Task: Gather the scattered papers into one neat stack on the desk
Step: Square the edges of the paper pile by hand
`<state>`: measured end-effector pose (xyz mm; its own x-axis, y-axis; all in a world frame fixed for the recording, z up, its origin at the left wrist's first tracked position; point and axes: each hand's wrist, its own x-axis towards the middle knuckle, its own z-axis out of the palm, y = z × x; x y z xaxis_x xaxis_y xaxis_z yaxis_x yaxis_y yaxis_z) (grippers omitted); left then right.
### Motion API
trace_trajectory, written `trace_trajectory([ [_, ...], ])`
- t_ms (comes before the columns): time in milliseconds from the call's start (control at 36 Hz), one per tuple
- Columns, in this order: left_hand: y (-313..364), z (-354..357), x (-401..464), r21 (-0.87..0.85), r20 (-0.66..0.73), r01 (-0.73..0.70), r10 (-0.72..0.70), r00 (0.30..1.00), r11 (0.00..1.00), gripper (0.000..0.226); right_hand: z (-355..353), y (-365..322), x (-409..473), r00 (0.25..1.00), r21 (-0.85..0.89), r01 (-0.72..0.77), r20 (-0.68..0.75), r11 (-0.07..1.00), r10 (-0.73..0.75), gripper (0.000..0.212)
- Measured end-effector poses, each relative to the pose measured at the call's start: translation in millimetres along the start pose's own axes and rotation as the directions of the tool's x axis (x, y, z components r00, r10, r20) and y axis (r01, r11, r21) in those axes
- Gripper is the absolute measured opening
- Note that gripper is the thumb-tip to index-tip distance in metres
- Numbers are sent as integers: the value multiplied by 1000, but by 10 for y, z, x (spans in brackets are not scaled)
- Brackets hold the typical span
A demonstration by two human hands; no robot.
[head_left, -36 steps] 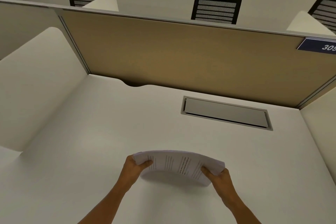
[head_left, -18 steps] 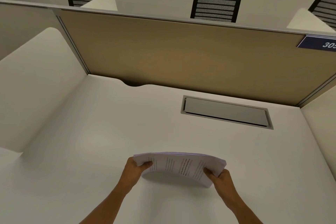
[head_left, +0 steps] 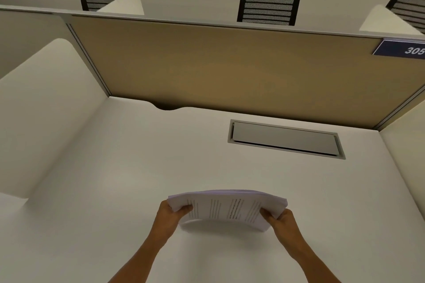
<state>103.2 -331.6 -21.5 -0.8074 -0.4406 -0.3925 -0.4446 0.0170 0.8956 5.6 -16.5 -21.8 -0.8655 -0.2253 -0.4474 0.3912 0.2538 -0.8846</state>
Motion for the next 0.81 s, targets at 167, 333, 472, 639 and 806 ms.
trace_trajectory([
  [167, -5, -29, -12, 67, 52, -43, 39, 998, 997, 30, -8, -19, -19, 1000, -3, 7, 2, 1000, -7, 21],
  [333, 20, 0, -5, 56, 26, -22, 21, 999, 998, 41, 0, 2, -10, 1000, -31, -5, -5, 1000, 5, 16],
  [472, 13, -11, -23, 66, 52, -23, 20, 998, 998, 32, -15, -17, -35, 1000, -59, 1, -5, 998, -1, 20],
  [639, -68, 26, -55, 77, 91, 15, -22, 996, 997, 41, 20, 39, -52, 999, -135, -39, 13, 990, 41, 17],
  [806, -73, -80, 7, 68, 67, 24, -29, 997, 997, 23, 17, -67, 30, 1000, -238, -3, 28, 971, 10, 11],
])
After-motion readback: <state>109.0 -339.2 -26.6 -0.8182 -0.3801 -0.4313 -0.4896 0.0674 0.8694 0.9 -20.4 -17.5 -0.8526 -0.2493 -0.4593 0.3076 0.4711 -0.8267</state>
